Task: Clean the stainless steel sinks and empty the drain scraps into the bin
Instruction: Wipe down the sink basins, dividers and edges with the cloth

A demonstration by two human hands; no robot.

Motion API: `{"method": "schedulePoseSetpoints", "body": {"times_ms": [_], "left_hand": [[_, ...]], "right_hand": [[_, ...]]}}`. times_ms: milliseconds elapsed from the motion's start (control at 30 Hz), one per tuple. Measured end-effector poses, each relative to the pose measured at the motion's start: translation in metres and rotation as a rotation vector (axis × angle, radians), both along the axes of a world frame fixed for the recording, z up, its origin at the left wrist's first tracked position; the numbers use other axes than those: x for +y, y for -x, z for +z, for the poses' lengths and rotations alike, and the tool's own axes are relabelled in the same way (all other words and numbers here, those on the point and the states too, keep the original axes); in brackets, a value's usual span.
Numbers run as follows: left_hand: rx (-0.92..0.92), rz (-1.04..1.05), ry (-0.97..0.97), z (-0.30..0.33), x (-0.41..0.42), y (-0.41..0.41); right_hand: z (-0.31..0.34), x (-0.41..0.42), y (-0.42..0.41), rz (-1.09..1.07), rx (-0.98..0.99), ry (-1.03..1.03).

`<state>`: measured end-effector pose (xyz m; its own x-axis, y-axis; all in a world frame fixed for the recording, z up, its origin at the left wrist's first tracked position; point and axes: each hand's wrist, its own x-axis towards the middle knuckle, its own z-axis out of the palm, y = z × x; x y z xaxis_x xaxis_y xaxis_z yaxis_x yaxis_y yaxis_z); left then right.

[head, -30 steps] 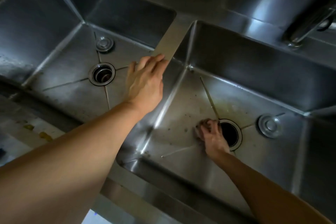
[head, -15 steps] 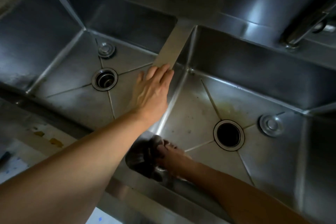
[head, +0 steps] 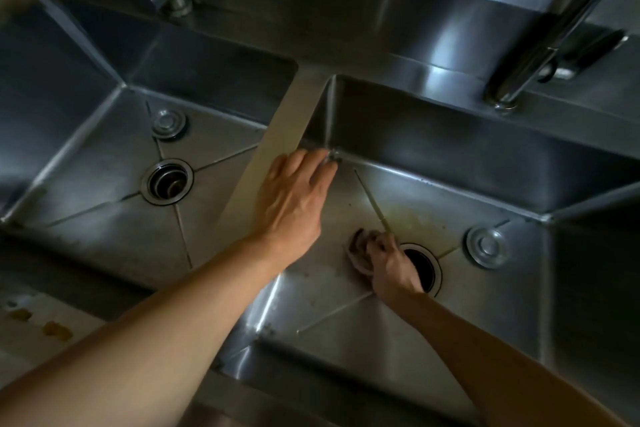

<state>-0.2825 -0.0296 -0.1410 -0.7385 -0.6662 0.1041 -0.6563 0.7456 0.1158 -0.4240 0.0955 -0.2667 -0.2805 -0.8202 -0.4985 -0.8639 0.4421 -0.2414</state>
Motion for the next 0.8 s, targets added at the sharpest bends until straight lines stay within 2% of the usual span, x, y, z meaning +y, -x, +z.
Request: {"method": "schedulePoseSetpoints", "body": {"times_ms": [100,200,367,567,667,733,800], "left_hand": [[-0.075,-0.046,-0.055,-0.006,0.003,0.016],[-0.195,-0.011,-0.118,-0.021,0.003,0.029],[-0.326,0.056,-0.201,-0.055,-0.002,0.042],[-0.490,0.091,-0.393,-0.097,0.003,0.057],[-0.543,0.097,-0.432,-0.108,0.001,0.064],[-0.565,0.118,-0.456,-0.112,-0.004,0.067],[-0.568,0.141,-0.496,-0.115,-0.011,0.070]], "right_hand": [[0.003,-0.027,-0.027,0.044,-0.134,0.177],[-0.001,-0.054,-0.052,0.126,-0.177,0.069],[-0.036,-0.052,-0.043,0.272,-0.043,0.070],[-0.048,-0.003,0.003,0.032,0.091,0.109],[-0.033,-0.004,0.016,-0.108,0.000,0.062],[-0.019,-0.016,0.029,-0.135,-0.027,0.144],[-0.005,-0.039,0.043,-0.139,-0.020,0.321]]}}
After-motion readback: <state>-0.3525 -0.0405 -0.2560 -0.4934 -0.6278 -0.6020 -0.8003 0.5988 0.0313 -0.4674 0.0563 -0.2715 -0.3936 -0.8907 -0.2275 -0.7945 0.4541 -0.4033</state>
